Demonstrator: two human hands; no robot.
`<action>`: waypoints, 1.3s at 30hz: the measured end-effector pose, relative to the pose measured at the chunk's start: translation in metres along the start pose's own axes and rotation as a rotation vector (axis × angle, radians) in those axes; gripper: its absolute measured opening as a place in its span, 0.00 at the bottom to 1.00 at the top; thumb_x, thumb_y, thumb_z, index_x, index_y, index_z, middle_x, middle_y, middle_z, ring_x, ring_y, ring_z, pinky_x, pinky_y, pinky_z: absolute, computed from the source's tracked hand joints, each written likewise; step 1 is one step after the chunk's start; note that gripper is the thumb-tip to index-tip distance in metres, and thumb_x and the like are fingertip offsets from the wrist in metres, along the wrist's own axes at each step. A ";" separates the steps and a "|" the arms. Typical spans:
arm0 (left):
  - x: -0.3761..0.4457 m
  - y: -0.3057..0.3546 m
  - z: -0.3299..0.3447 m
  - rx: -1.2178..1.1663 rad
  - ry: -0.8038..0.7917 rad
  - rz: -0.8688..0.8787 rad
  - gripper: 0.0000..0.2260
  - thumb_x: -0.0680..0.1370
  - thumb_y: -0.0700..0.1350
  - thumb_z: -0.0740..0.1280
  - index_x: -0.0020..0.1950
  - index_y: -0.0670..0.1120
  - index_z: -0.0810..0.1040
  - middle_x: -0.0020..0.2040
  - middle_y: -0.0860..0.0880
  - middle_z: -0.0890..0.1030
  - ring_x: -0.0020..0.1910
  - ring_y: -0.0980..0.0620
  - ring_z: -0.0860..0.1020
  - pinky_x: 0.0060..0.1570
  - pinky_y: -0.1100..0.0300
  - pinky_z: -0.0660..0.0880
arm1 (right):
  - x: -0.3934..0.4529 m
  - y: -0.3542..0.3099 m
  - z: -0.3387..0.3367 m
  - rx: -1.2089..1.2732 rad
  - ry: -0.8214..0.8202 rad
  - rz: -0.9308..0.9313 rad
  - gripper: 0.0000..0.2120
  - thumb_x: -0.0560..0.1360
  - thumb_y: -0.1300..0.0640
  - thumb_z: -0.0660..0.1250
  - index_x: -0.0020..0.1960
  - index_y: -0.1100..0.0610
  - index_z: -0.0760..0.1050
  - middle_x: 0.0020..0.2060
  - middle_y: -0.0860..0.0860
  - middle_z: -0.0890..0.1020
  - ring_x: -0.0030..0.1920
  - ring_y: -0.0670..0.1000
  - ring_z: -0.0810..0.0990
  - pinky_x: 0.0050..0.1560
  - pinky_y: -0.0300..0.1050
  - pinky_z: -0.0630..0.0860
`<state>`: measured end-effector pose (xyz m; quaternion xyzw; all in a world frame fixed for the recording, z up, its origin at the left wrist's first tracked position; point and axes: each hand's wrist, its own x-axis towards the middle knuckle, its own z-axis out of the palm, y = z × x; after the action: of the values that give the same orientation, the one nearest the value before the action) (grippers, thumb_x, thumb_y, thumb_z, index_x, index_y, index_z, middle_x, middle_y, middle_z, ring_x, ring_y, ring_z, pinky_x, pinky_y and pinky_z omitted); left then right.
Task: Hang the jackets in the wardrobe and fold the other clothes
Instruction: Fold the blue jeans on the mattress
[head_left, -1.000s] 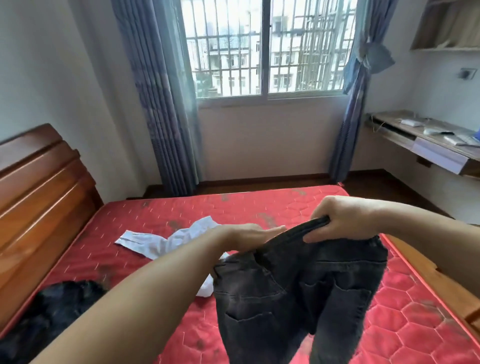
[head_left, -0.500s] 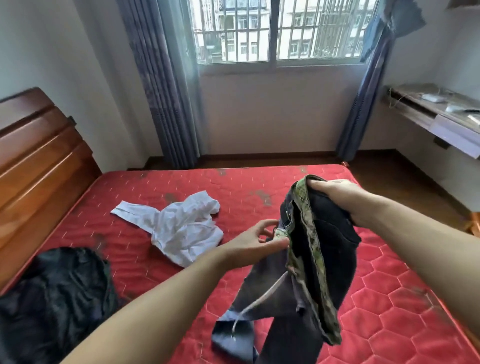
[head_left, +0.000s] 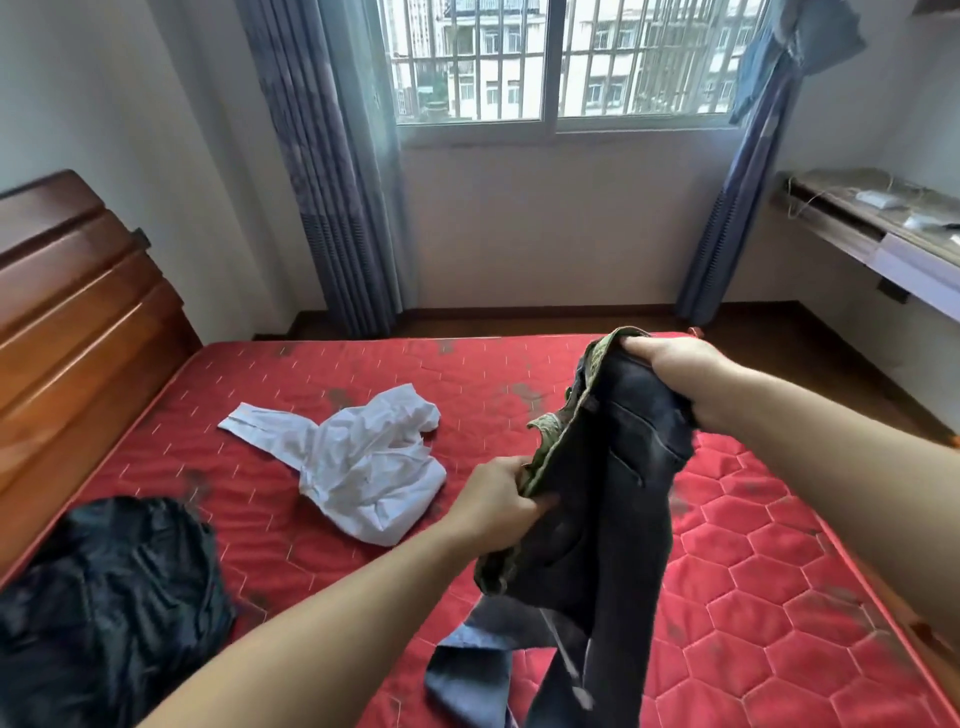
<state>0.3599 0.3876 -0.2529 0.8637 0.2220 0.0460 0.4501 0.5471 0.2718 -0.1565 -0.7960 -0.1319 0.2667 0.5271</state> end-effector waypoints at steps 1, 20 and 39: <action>0.002 -0.008 -0.007 0.085 -0.016 0.023 0.03 0.73 0.47 0.71 0.43 0.49 0.79 0.36 0.52 0.81 0.37 0.57 0.75 0.46 0.53 0.77 | -0.005 0.001 -0.012 -0.239 -0.026 -0.107 0.10 0.76 0.49 0.68 0.44 0.55 0.81 0.38 0.52 0.84 0.38 0.51 0.82 0.40 0.43 0.78; 0.153 0.035 -0.173 0.927 0.305 0.223 0.10 0.77 0.48 0.61 0.57 0.57 0.76 0.55 0.51 0.81 0.53 0.42 0.80 0.45 0.55 0.71 | 0.098 -0.038 -0.036 -1.208 0.161 -0.345 0.12 0.74 0.54 0.63 0.53 0.41 0.79 0.57 0.47 0.81 0.56 0.55 0.80 0.50 0.46 0.74; 0.136 0.096 -0.219 1.083 0.329 0.356 0.14 0.75 0.47 0.63 0.58 0.59 0.78 0.54 0.52 0.83 0.53 0.46 0.80 0.49 0.56 0.74 | 0.084 -0.061 -0.060 -1.473 0.444 -0.879 0.08 0.73 0.56 0.63 0.47 0.48 0.79 0.45 0.45 0.83 0.48 0.53 0.82 0.49 0.48 0.72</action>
<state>0.4537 0.5638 -0.0628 0.9759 0.1323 0.1343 -0.1099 0.6543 0.2918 -0.1062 -0.8440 -0.4587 -0.2734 -0.0512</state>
